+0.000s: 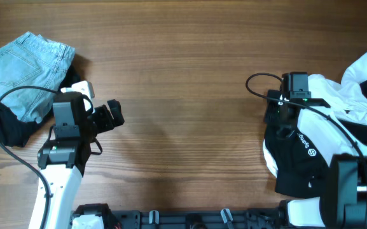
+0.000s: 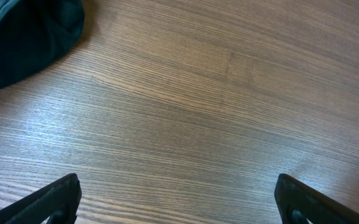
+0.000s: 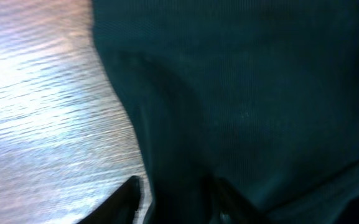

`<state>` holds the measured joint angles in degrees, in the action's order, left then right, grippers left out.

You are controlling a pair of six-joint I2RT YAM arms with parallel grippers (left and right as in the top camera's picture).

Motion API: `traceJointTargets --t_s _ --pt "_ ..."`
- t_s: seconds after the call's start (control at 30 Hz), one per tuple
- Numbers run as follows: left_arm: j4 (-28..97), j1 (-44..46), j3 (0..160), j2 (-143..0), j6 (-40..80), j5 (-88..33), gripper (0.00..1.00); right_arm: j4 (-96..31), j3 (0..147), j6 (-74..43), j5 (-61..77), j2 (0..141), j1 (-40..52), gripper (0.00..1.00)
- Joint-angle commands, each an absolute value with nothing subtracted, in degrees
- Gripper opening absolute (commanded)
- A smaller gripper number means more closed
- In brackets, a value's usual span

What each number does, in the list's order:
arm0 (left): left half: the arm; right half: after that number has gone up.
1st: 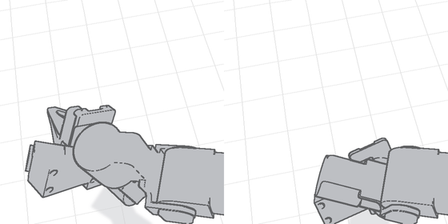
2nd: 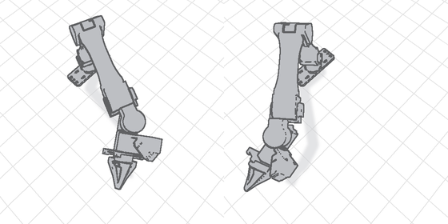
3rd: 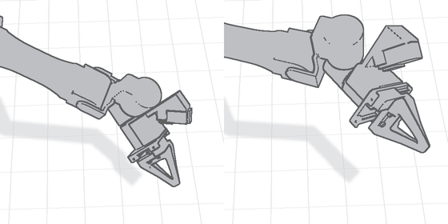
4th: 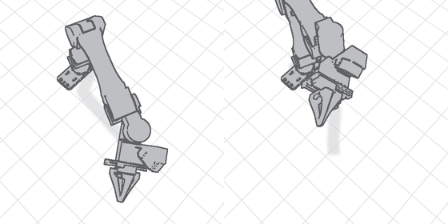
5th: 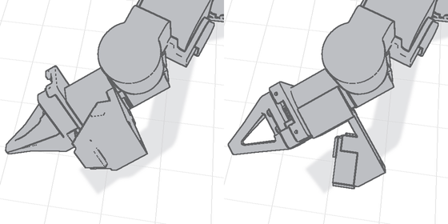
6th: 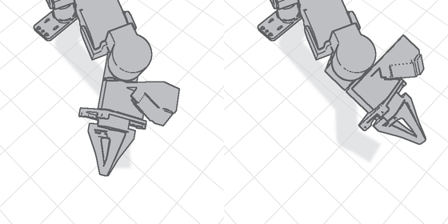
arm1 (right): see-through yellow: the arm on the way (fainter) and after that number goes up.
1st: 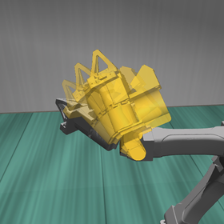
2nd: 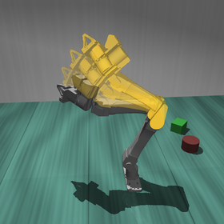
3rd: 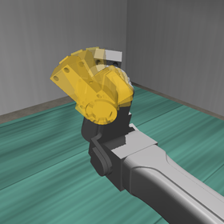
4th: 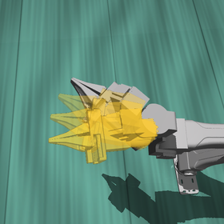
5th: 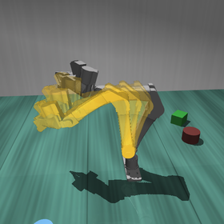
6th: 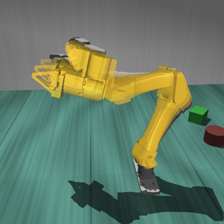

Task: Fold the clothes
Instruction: 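Reach the right gripper to the black polo and grasp its edge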

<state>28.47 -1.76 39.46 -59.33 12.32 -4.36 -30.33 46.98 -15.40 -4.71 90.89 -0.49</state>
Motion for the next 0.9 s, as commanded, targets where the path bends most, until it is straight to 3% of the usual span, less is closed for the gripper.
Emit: traceJointTargets --t_s 0.0,0.23,0.47,0.53,0.57,0.8,0.87 --pt "28.32 -1.39 40.38 -59.42 12.47 -5.08 1.00 -29.80 47.77 -16.73 -6.46 93.54 -0.62 0.05" --pt "28.08 -1.39 40.38 -59.42 12.47 -5.08 1.00 -36.25 59.81 -11.00 -4.43 80.71 -0.62 0.04" --pt "28.05 -1.39 40.38 -59.42 12.47 -5.10 1.00 -32.82 62.46 -0.75 24.36 76.69 1.52 0.04" --pt "28.05 -1.39 40.38 -59.42 12.47 -5.10 1.00 -24.10 62.46 -1.23 42.76 76.75 7.25 0.04" --pt "28.05 -1.39 40.38 -59.42 12.47 -5.10 1.00 -20.53 62.46 -1.63 45.58 76.95 9.87 0.05" --pt "27.66 -1.39 40.38 -59.42 12.49 -6.33 1.00 -9.13 62.43 -1.69 31.42 87.66 28.51 0.11" --pt "27.62 -1.37 40.38 -59.42 12.49 -8.56 1.00 -6.26 62.43 -4.01 26.85 91.61 29.30 0.36"
